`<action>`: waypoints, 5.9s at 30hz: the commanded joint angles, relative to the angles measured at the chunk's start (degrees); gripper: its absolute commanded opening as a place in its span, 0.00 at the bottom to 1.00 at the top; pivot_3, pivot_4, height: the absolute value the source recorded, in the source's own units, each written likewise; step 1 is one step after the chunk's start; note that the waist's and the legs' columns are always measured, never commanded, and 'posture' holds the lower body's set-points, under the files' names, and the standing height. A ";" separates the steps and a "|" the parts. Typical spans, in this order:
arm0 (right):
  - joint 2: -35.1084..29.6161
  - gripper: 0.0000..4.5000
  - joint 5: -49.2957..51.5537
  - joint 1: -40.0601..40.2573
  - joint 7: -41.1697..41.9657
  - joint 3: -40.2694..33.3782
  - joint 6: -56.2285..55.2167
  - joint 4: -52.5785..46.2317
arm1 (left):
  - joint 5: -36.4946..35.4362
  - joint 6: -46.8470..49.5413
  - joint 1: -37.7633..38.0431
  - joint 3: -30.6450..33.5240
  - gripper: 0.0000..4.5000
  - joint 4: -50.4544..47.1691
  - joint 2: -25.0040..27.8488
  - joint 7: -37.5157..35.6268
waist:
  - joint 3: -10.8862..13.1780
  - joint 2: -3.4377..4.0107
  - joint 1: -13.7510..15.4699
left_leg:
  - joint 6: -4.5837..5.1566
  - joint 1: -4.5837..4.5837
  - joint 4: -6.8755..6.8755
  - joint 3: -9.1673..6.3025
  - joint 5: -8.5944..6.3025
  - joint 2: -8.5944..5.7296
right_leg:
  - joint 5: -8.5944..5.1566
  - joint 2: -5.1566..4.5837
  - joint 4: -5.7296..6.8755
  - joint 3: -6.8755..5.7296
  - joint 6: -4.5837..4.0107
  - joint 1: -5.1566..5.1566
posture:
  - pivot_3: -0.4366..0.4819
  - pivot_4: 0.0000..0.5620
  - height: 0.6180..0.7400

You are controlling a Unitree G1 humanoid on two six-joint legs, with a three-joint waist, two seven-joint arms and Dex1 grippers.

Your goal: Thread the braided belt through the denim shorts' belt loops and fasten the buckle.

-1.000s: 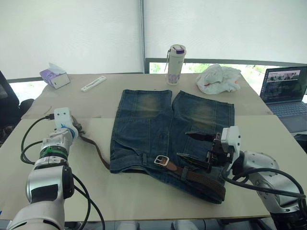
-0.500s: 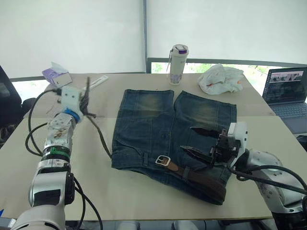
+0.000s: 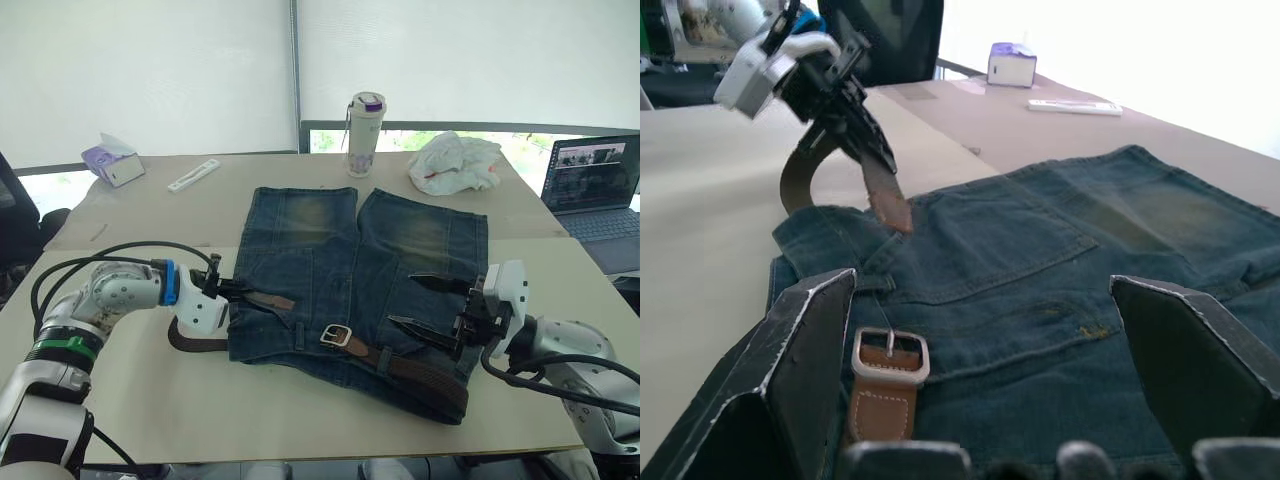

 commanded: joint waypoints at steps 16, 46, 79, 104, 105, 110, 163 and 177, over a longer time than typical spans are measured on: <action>3.53 1.00 -1.24 -1.66 -1.72 3.79 0.41 -3.05 | 15.07 11.35 22.48 11.15 0.02 -25.08 1.11 21.05 | 0.03 0.07 0.09 | 0.00 0.06 -0.03 0.10 -0.01 0.12 | 0.00 0.01 -0.02 0.00 -0.01 0.04 | 0.48 0.27 1.00; 21.04 1.00 37.73 -13.82 -40.08 0.61 40.09 1.28 | 12.11 23.67 18.70 10.12 0.02 -36.95 -10.58 27.95 | 0.05 0.11 -0.02 | 0.00 0.00 -0.13 0.06 -0.01 0.13 | 0.02 -0.14 0.00 0.01 -0.03 -0.01 | 0.48 0.27 1.00; 26.15 0.00 55.41 -20.62 -64.23 3.30 35.07 9.22 | -1.95 18.89 20.27 4.52 0.61 -32.20 -9.93 24.86 | 0.05 0.18 -1.59 | 0.02 -0.03 -0.17 0.04 0.00 0.18 | 0.02 -0.09 0.01 0.04 -0.03 -0.08 | 0.48 0.27 1.00; 28.97 0.00 44.44 -20.48 -53.16 3.85 31.33 7.94 | -116.34 98.64 28.70 18.11 1.00 -50.73 -21.76 44.39 | 0.22 0.37 -1.36 | 0.10 -0.05 -0.23 -0.30 0.09 0.10 | 0.01 -0.06 -0.15 -0.24 -0.05 -0.07 | 0.48 0.27 1.00; 28.87 0.00 44.48 -20.29 -53.16 3.86 31.47 7.77 | -116.28 98.45 28.11 18.36 1.00 -50.63 -23.32 45.75 | 0.22 0.37 -1.30 | 0.08 -0.06 -0.23 -0.30 0.11 0.08 | 0.01 -0.07 -0.15 -0.25 -0.05 -0.07 | 0.48 0.27 1.00; 28.41 0.00 44.69 -19.69 -52.86 3.75 31.71 7.38 | -116.09 97.79 25.71 20.53 1.00 -50.76 -27.95 48.31 | 0.22 0.37 -1.36 | 0.04 -0.06 -0.24 -0.29 0.13 0.01 | 0.01 -0.04 -0.17 -0.24 -0.05 -0.06 | 0.48 0.27 1.00; 22.50 0.00 51.64 -17.37 -51.89 6.17 34.61 5.52 | -121.01 113.08 24.94 25.18 0.02 -44.48 -25.60 41.64 | 0.25 0.35 -1.32 | -0.04 -0.10 -0.50 -0.39 0.18 -0.07 | 0.06 -0.09 -0.69 -0.24 -0.02 -0.04 | 0.48 0.27 1.00; -0.33 0.64 22.25 -4.82 -24.59 7.99 23.97 -7.64 | -110.20 118.52 34.54 33.04 0.00 -46.39 -10.04 27.69 | 0.46 0.24 -0.93 | -0.07 -0.11 -0.68 -0.37 0.18 -0.02 | -0.02 -0.13 -1.02 -0.27 0.03 -0.07 | 0.48 0.27 1.00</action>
